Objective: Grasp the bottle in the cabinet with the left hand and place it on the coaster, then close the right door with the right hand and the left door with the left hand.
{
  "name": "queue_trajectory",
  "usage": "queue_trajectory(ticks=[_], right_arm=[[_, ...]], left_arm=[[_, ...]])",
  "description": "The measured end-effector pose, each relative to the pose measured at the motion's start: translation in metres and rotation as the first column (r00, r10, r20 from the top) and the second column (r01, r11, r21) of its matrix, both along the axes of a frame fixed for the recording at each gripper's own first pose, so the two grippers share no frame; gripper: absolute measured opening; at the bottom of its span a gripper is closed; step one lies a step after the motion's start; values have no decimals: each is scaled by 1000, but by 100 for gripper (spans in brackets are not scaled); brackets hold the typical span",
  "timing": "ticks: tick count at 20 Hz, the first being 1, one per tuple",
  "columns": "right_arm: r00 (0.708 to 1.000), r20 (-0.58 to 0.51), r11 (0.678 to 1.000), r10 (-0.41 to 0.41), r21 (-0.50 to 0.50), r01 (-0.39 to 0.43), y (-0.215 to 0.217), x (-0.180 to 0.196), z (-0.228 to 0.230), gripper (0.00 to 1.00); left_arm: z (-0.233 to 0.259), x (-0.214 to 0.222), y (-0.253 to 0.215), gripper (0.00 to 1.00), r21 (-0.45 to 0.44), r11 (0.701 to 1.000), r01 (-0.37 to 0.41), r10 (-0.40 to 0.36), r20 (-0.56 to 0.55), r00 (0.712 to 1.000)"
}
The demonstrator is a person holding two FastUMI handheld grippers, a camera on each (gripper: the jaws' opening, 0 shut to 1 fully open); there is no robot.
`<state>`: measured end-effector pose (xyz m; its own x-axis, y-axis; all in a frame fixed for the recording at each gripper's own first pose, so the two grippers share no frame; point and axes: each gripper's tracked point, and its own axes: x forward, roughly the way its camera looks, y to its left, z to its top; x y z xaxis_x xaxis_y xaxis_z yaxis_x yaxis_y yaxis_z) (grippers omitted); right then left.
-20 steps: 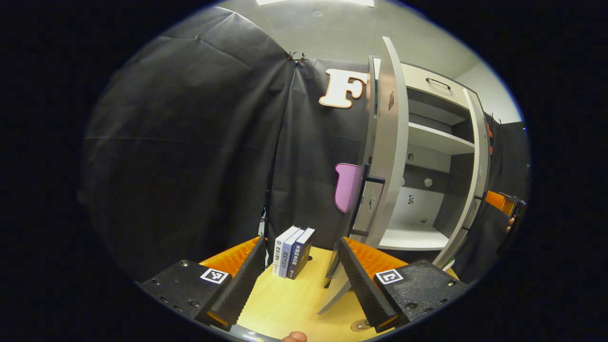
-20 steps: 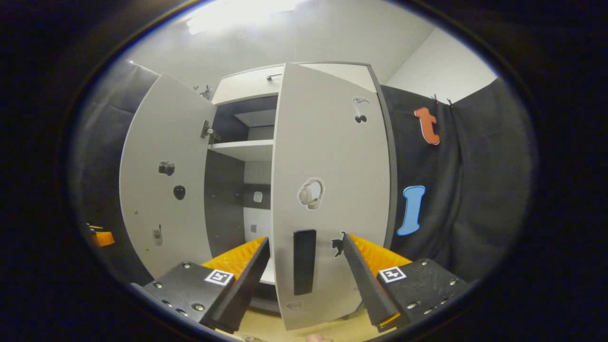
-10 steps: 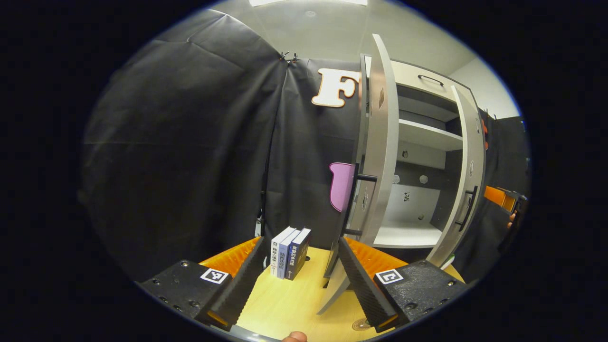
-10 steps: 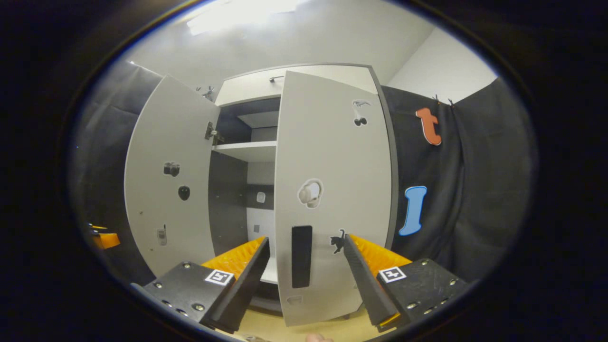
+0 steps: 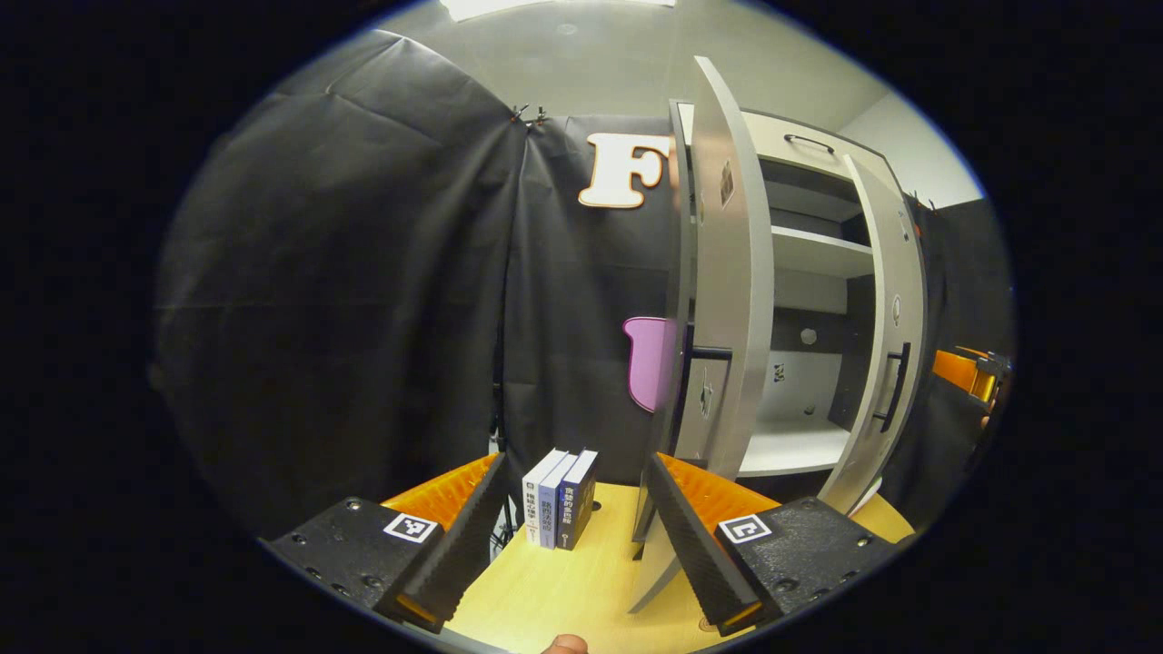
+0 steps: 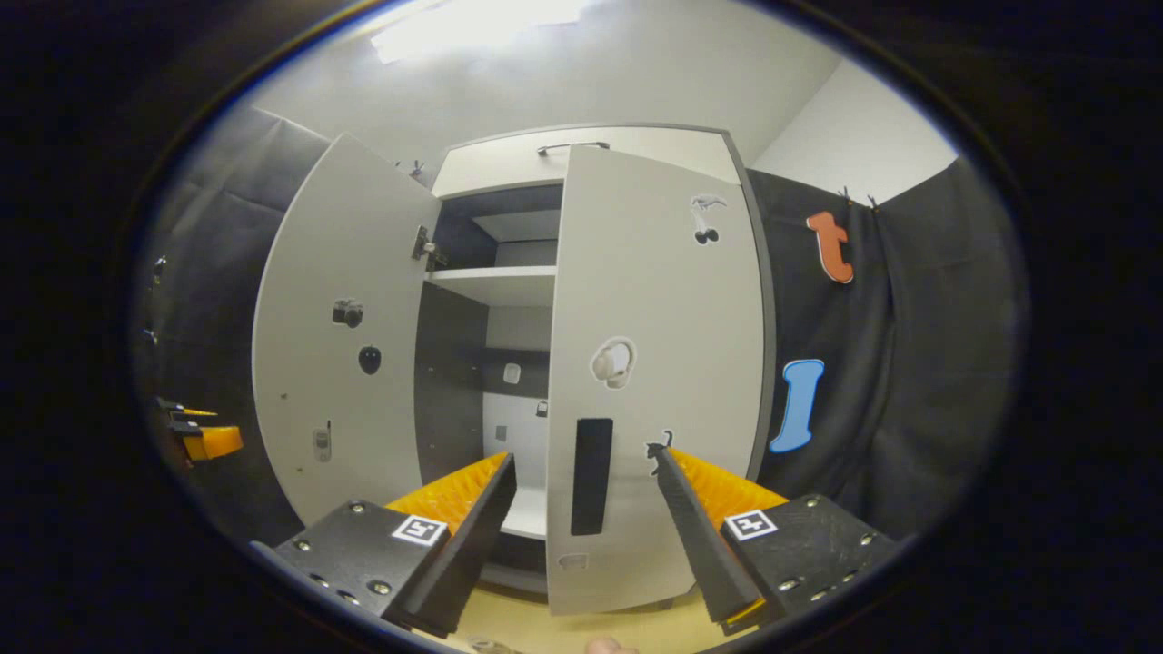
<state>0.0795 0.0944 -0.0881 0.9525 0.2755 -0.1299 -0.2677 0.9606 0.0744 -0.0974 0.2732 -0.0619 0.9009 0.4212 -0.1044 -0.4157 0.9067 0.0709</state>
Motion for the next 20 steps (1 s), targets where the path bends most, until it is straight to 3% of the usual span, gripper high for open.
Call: queue_trajectory(ticks=[1,12,18,20], right_arm=[[1000,0,1000,-3,-3,3,2,0,-1,93],[998,-1,998,-59,-3,59,9,4,-5,93],[996,-7,996,-93,-13,93,3,2,-10,93],[994,-11,994,-105,-16,105,0,1,-12,93]], left_arm=[[1,3,0,97,4,1000,9,-9,2,1000],[18,39,-2,95,33,989,141,-142,28,989],[22,56,-21,94,22,970,243,-243,28,969],[22,57,-18,99,32,970,241,-241,22,970]])
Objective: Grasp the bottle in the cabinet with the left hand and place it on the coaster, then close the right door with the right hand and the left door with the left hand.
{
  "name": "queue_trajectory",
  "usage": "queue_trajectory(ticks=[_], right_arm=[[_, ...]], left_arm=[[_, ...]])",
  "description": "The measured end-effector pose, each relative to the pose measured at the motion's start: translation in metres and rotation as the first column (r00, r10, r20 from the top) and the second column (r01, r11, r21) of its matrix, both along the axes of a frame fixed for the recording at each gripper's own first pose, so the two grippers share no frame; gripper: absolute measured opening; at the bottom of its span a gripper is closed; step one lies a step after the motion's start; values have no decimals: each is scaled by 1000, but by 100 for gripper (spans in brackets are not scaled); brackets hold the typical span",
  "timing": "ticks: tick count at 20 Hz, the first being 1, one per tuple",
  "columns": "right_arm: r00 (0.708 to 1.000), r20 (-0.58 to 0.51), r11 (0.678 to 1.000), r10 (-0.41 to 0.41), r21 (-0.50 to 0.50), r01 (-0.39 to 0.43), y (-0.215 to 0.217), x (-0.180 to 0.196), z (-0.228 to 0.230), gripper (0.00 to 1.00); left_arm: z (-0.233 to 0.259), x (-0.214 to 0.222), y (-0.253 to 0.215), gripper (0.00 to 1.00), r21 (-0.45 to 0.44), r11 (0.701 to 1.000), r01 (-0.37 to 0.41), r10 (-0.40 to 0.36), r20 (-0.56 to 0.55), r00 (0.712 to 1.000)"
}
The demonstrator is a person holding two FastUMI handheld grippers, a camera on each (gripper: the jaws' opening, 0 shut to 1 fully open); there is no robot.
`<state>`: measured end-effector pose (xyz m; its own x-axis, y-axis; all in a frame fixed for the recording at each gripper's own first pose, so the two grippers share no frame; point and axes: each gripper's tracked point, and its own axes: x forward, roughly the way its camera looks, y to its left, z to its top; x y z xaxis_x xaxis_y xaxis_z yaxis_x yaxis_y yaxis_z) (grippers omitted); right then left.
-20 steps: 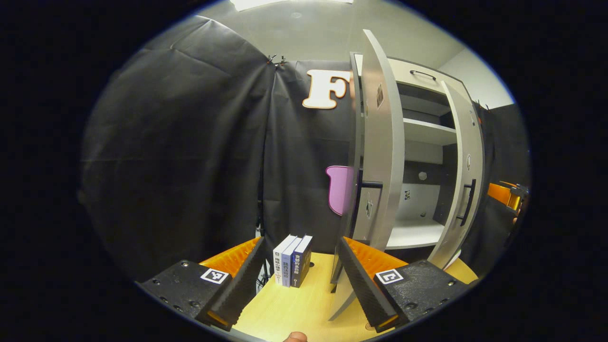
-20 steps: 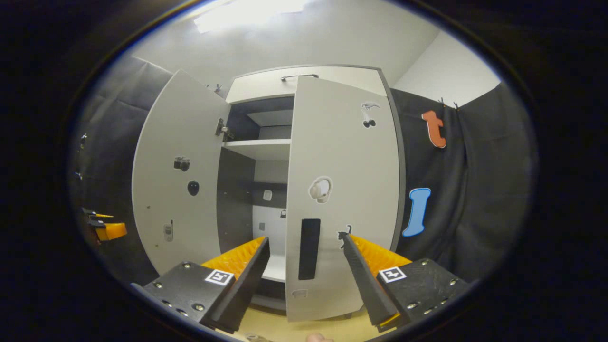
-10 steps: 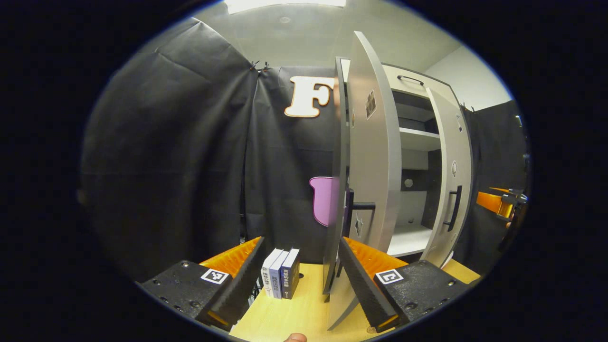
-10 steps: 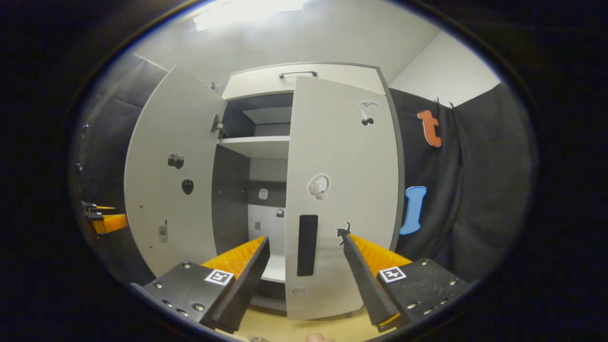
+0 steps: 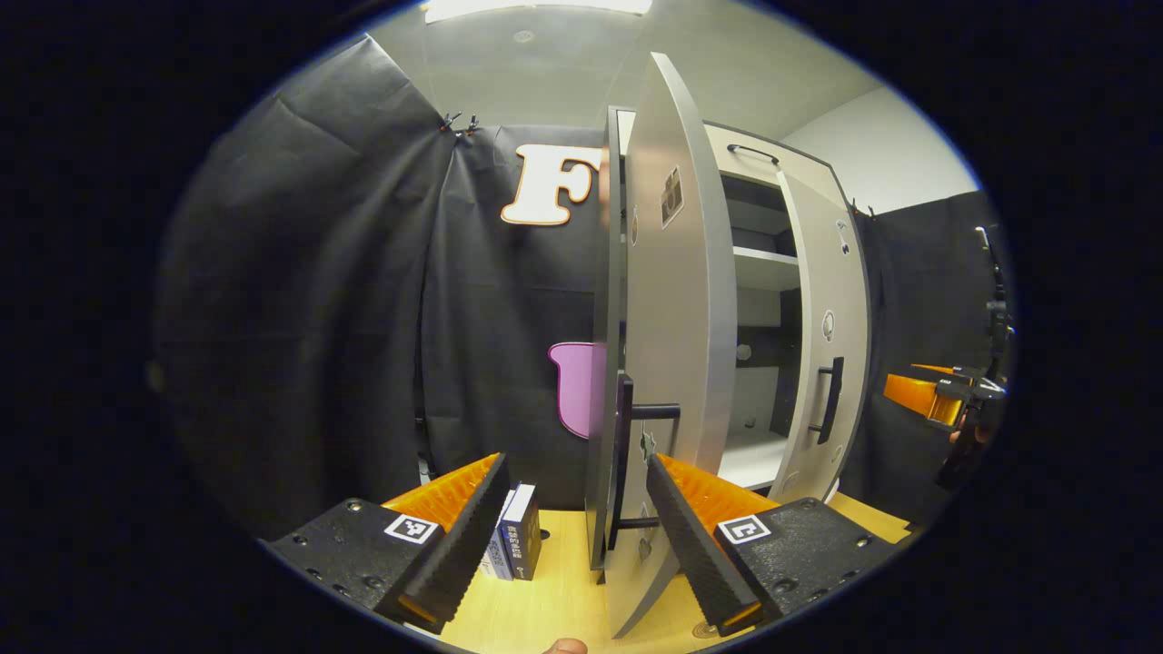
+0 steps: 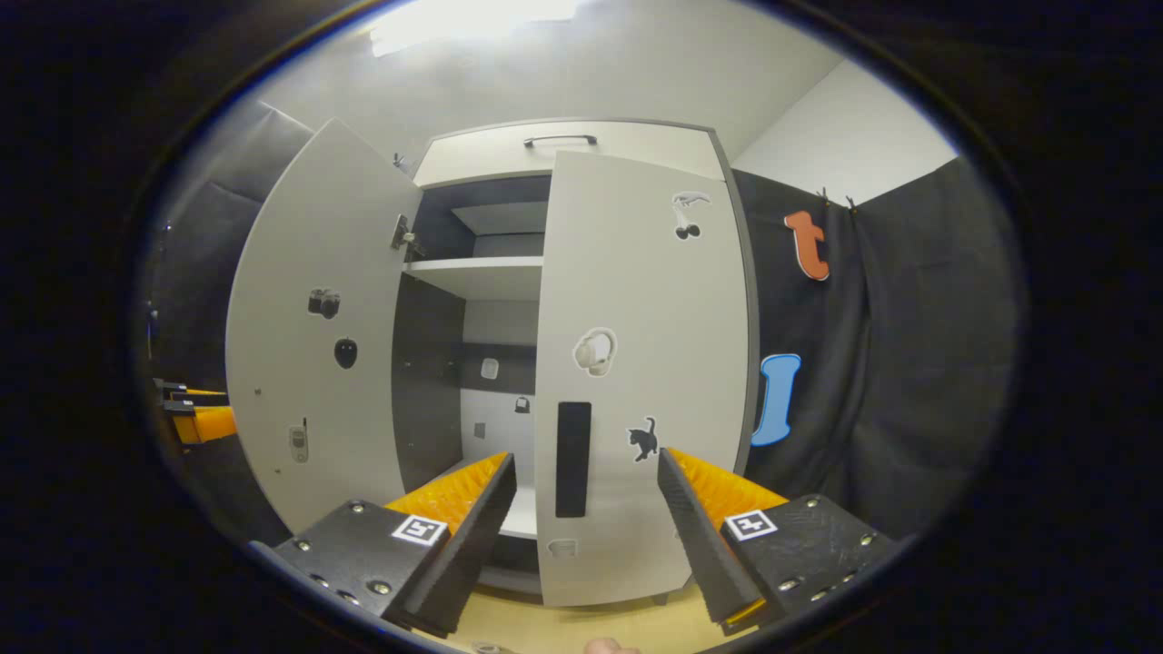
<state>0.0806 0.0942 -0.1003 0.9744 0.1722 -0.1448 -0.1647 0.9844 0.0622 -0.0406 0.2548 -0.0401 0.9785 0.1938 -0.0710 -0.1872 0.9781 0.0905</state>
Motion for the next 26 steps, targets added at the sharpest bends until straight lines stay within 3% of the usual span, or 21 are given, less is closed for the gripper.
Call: queue_trajectory(ticks=[2,3,7,9,13,15,16,17,26], right_arm=[[1000,-2,1000,-6,1,6,-2,0,-1,93],[1000,-3,1000,-8,1,8,-3,-1,-2,96],[1000,-5,1000,-14,5,14,-1,-1,-4,93],[1000,-9,1000,-12,9,12,1,-2,-5,95],[1000,-12,1000,-16,-2,16,6,-7,-7,93],[1000,-12,1000,-25,-5,25,6,-8,-6,93],[999,-13,1000,-30,-3,30,6,-10,-6,93],[999,-13,999,-36,0,36,5,-10,-6,93],[990,-27,990,-142,13,142,-1,-32,-8,96]], left_arm=[[0,0,-3,93,3,1000,12,-12,2,1000],[0,1,-3,96,4,1000,22,-22,1,1000],[0,5,-8,90,-3,998,64,-64,-10,998],[-2,7,-11,95,-18,997,81,-81,-7,997],[-5,12,-29,93,-49,988,148,-148,-7,989],[-5,17,-39,92,-48,979,197,-198,-12,980],[-5,20,-45,86,-46,974,221,-222,-12,975],[-6,23,-53,90,-43,969,244,-245,-13,969],[-7,53,-96,90,-134,895,426,-429,3,903]])
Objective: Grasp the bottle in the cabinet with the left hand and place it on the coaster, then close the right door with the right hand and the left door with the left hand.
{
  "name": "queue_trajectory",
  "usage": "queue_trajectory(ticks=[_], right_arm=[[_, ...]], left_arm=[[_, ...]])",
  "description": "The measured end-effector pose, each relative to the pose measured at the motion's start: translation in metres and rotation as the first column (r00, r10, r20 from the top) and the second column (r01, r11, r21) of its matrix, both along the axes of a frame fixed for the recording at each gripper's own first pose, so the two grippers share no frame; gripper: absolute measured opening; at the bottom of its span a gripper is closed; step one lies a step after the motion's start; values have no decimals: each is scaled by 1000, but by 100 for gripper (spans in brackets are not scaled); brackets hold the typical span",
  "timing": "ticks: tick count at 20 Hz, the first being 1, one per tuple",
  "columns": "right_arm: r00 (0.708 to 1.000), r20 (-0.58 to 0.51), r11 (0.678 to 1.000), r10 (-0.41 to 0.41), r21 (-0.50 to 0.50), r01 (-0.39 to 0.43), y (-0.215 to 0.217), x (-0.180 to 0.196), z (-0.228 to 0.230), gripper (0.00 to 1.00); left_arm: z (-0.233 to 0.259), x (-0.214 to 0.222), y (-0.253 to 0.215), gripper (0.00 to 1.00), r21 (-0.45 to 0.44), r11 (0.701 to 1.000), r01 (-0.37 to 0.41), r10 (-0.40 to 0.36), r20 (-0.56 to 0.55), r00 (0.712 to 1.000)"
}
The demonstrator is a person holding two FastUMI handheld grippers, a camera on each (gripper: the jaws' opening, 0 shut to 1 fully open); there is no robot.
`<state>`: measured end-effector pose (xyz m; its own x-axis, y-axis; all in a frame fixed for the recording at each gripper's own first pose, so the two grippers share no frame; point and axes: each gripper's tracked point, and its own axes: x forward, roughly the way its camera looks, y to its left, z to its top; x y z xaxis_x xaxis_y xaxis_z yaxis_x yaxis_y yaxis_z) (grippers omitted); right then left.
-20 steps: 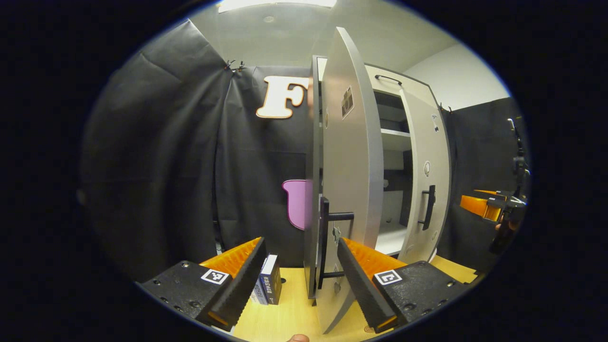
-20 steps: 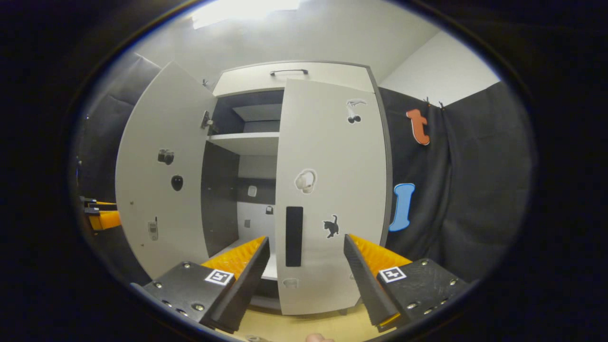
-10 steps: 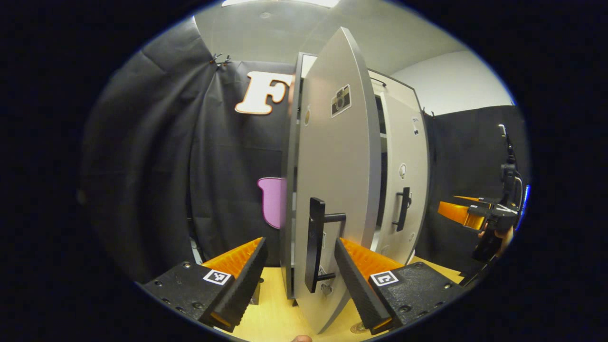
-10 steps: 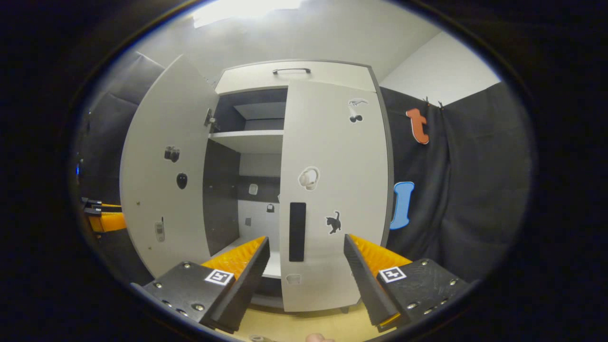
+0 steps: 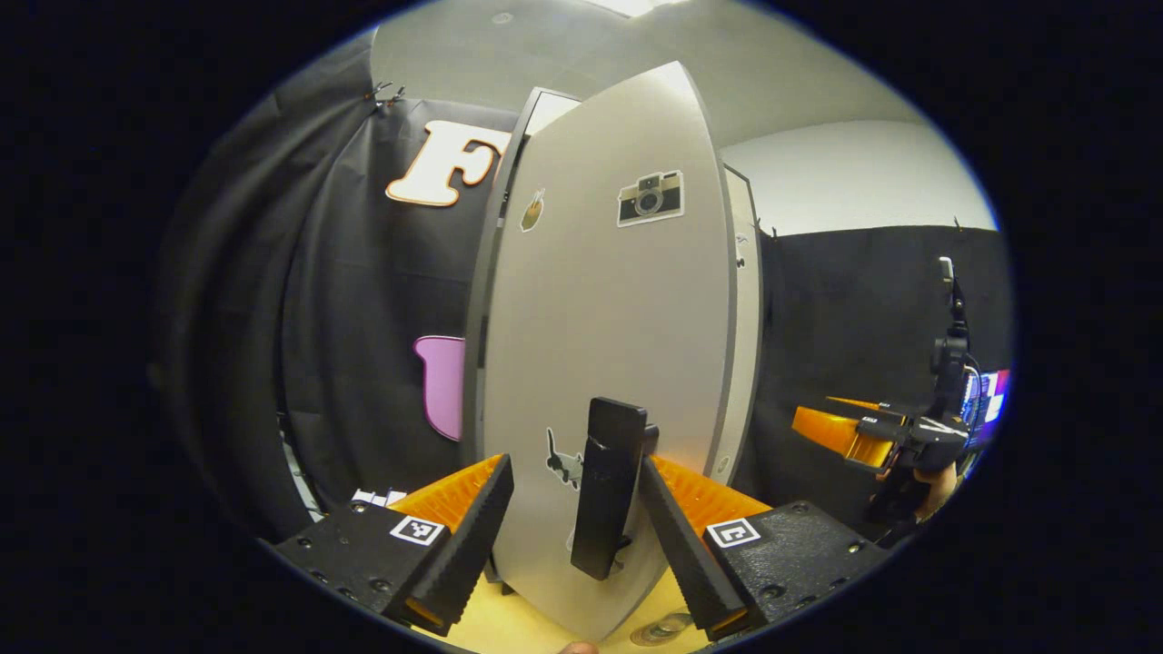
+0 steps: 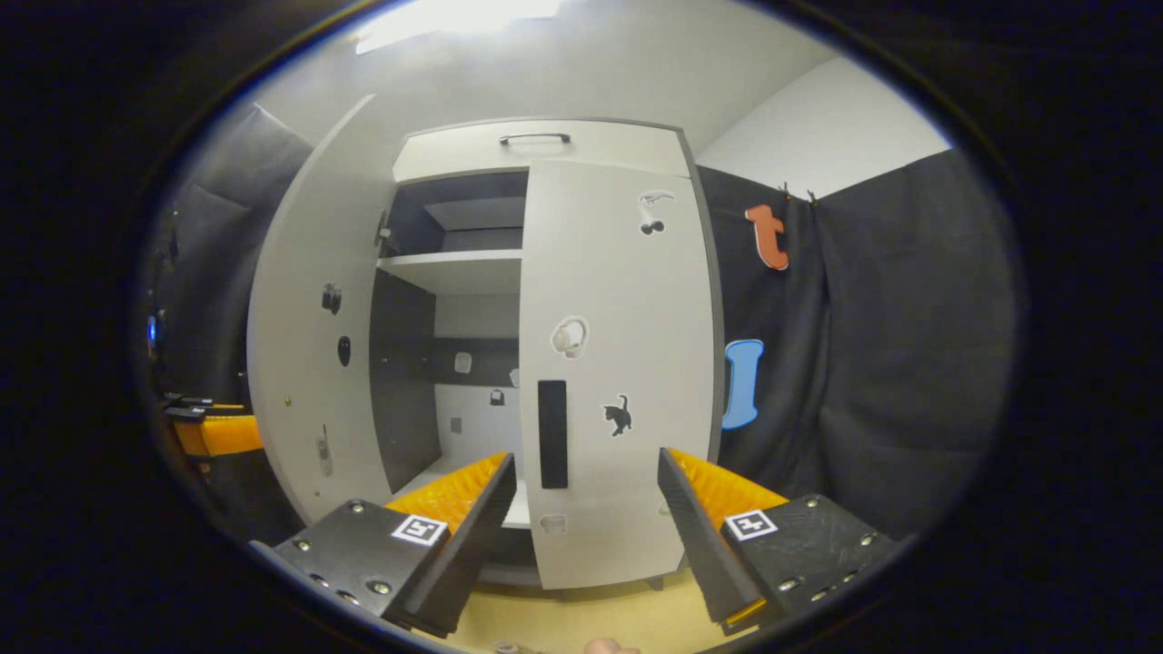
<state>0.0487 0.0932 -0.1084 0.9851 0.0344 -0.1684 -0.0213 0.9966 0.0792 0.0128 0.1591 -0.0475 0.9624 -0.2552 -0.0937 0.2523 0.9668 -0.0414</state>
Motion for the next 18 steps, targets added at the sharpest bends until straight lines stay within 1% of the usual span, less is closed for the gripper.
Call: queue_trajectory(ticks=[1,4,5,6,7,8,9,10,11,12,14,15,16,18], right_arm=[[1000,1,1000,-9,1,9,-1,-2,0,93],[1000,-5,1000,-18,-20,18,-6,-4,-2,96],[1000,-5,999,-20,-25,20,-9,-2,-3,96],[1000,-4,999,-20,-26,20,-13,-1,-3,93],[1000,-2,1000,-17,-23,17,-17,3,-1,93],[1000,-1,1000,-12,-19,12,-22,7,-1,95],[1000,3,1000,-12,-19,12,-29,11,1,93],[1000,10,1000,-15,-20,16,-37,16,2,95],[1000,11,1000,-17,-18,17,-44,21,2,96],[1000,6,1000,-16,-14,16,-50,25,0,95],[1000,5,1000,-15,-7,15,-64,33,-1,95],[1000,6,1000,-16,-6,16,-71,35,-2,95],[1000,6,1000,-16,-7,16,-77,36,-3,95],[1000,2,1000,-14,-10,14,-89,43,-5,95]], left_arm=[[1,3,-6,90,2,1000,24,-24,0,1000],[0,12,-30,90,-6,996,89,-89,6,996],[0,15,-38,90,-7,995,96,-96,13,995],[-2,20,-44,89,-1,995,100,-100,13,995],[-4,26,-48,89,0,995,96,-95,17,995],[-5,34,-52,89,-5,996,93,-93,12,996],[-6,40,-58,89,-11,996,90,-90,10,996],[-6,46,-63,89,-16,996,87,-87,7,996],[-9,53,-68,89,-18,997,81,-81,1,997],[-12,59,-75,94,-20,997,77,-77,-5,997],[-15,72,-91,85,-27,997,76,-76,-7,997],[-16,76,-96,85,-26,997,73,-73,-9,997],[-18,79,-100,90,-22,998,65,-65,-10,998],[-24,89,-112,90,-22,998,57,-57,-17,998]])
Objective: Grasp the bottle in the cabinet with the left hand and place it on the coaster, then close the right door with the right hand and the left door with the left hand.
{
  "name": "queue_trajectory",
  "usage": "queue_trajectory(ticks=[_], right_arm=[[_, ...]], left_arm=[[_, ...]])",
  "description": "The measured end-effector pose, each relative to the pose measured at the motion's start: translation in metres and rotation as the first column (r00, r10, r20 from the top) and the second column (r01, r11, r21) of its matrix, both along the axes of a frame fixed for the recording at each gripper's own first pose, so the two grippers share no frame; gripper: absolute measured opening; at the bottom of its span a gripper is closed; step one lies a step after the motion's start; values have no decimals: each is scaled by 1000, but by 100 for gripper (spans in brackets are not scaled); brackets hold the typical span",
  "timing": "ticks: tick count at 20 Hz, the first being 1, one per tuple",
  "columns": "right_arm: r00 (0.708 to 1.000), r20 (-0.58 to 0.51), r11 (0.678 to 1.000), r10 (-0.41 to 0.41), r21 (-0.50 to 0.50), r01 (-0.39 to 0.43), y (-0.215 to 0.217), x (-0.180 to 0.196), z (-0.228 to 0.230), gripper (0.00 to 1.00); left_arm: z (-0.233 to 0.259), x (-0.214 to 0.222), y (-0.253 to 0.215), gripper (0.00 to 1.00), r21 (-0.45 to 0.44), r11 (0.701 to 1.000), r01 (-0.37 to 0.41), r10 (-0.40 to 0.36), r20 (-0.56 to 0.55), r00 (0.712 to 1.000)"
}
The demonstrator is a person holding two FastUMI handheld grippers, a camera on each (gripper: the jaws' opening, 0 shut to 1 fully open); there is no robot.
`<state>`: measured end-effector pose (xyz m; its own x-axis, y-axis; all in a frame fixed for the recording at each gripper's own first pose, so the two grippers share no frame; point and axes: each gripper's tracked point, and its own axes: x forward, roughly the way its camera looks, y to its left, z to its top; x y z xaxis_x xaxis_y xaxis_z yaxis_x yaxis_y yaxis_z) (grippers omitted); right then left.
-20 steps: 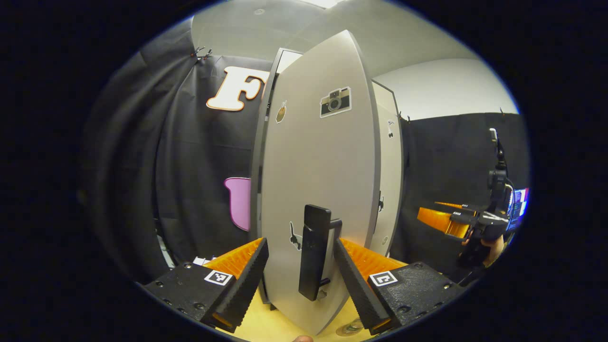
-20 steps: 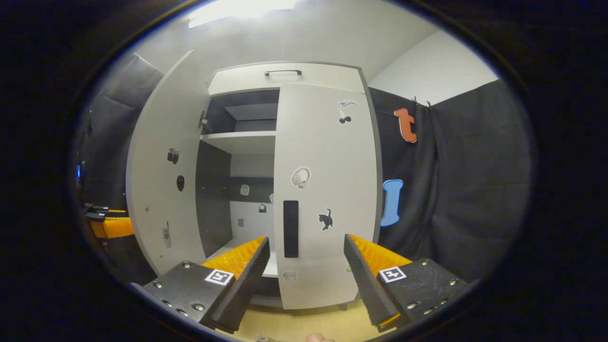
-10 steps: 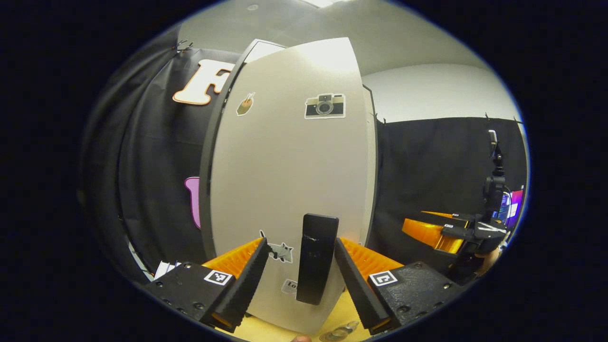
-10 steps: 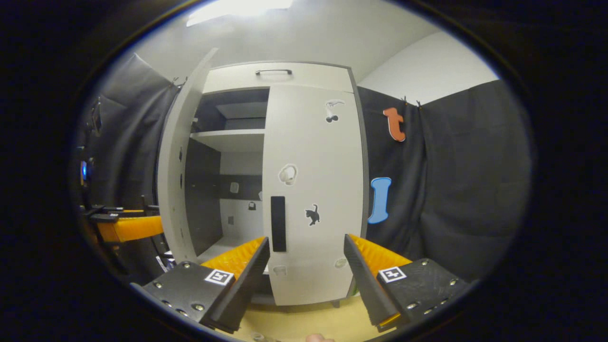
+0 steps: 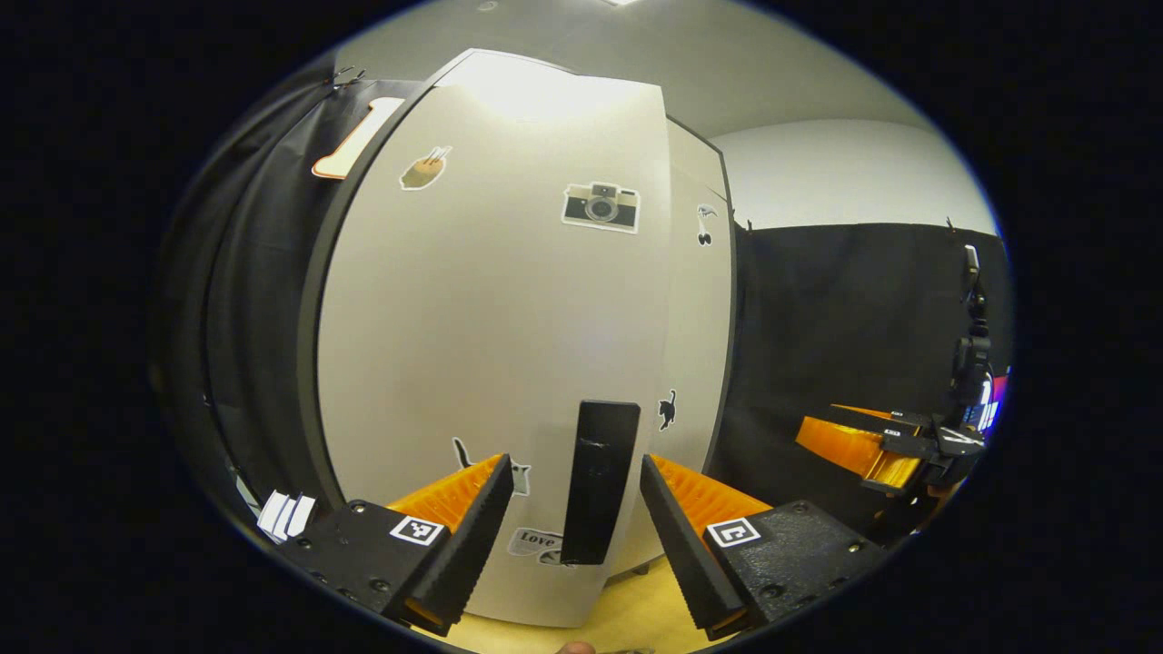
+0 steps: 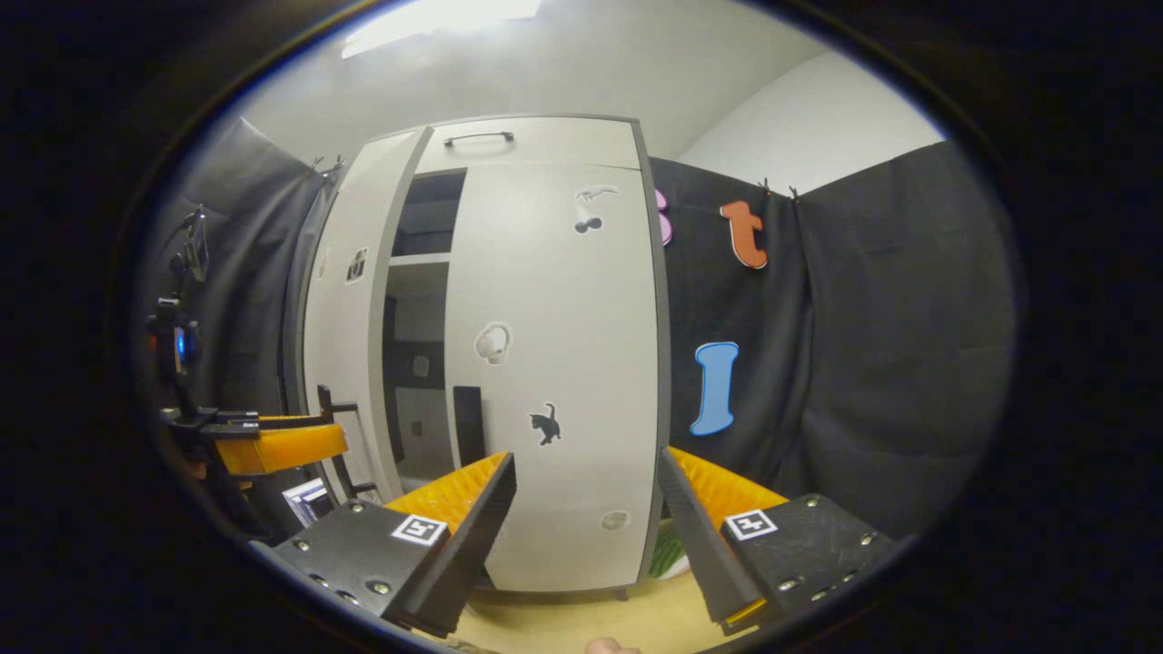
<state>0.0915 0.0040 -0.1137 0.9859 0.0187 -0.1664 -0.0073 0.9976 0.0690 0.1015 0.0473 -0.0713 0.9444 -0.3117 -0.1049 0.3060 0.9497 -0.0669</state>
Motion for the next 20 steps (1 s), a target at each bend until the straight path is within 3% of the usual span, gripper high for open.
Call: queue_trajectory(ticks=[11,20], right_arm=[[1000,-15,1000,11,19,-11,-40,25,-22,95],[999,-10,999,47,22,-47,-40,48,-29,96]], left_arm=[[-10,47,-32,91,3,999,-47,47,-6,999],[-13,63,-39,91,3,998,-68,68,-15,998]])
